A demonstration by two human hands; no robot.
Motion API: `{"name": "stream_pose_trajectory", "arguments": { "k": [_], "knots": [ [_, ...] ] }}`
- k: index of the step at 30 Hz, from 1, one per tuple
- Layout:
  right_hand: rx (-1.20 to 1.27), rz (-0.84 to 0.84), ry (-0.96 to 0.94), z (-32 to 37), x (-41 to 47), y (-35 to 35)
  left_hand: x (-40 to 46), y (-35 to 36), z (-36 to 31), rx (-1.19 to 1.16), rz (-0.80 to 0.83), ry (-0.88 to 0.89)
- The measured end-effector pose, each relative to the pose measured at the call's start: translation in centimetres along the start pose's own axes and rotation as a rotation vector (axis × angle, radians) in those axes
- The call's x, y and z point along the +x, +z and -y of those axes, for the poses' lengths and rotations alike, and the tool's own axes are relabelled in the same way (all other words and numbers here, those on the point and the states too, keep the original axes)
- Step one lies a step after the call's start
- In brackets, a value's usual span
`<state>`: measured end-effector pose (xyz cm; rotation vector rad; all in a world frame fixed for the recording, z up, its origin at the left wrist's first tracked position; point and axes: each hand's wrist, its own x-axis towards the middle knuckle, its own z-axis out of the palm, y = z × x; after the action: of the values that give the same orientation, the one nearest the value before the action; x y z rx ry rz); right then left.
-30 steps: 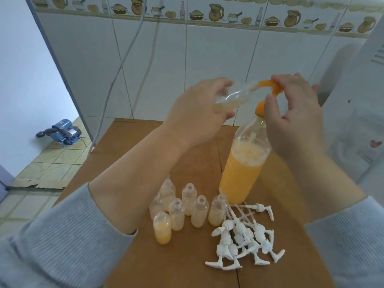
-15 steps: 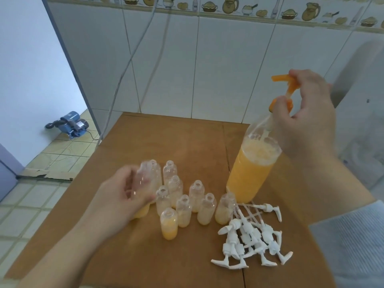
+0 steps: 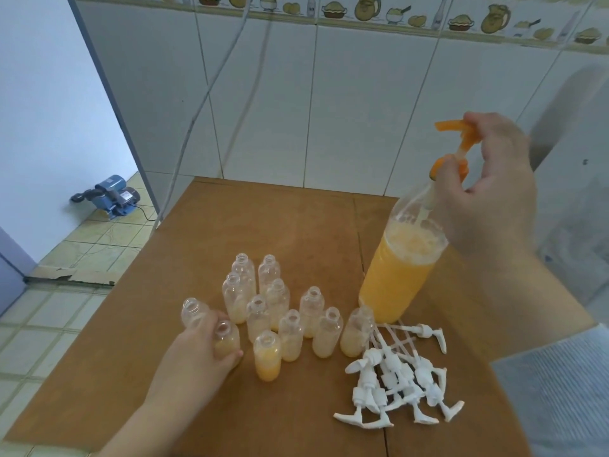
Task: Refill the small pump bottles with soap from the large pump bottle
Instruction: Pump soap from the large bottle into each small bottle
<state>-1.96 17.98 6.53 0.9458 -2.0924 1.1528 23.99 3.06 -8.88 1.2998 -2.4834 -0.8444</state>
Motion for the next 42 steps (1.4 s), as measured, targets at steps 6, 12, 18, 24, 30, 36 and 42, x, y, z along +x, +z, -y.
{"name": "stream_pose_trajectory", "arguments": {
  "k": [6,12,18,24,30,36,42],
  "knots": [
    [0.018,-0.009,-0.004,0.0,0.0,0.1,-0.2,-0.4,-0.7,-0.002,-0.024,0.033],
    [0.015,-0.005,-0.006,-0.2,0.2,0.2,-0.2,-1.8,-2.0,0.048,-0.121,0.154],
    [0.001,0.001,0.007,-0.3,0.2,0.2,-0.4,0.2,-5.6,0.236,-0.269,0.458],
    [-0.01,0.004,0.001,-0.4,0.3,0.2,0.5,3.1,-8.3,0.538,-0.092,0.392],
    [-0.031,0.006,-0.023,-0.7,0.5,0.3,1.2,4.4,-7.9,0.804,0.038,0.343],
    [-0.049,0.001,-0.026,-0.8,0.5,0.5,0.1,2.6,-8.8,0.561,-0.086,0.348],
    [-0.112,-0.013,-0.072,-1.1,0.7,0.4,-1.1,-2.9,-10.8,-0.062,-0.243,0.301]
  ]
}}
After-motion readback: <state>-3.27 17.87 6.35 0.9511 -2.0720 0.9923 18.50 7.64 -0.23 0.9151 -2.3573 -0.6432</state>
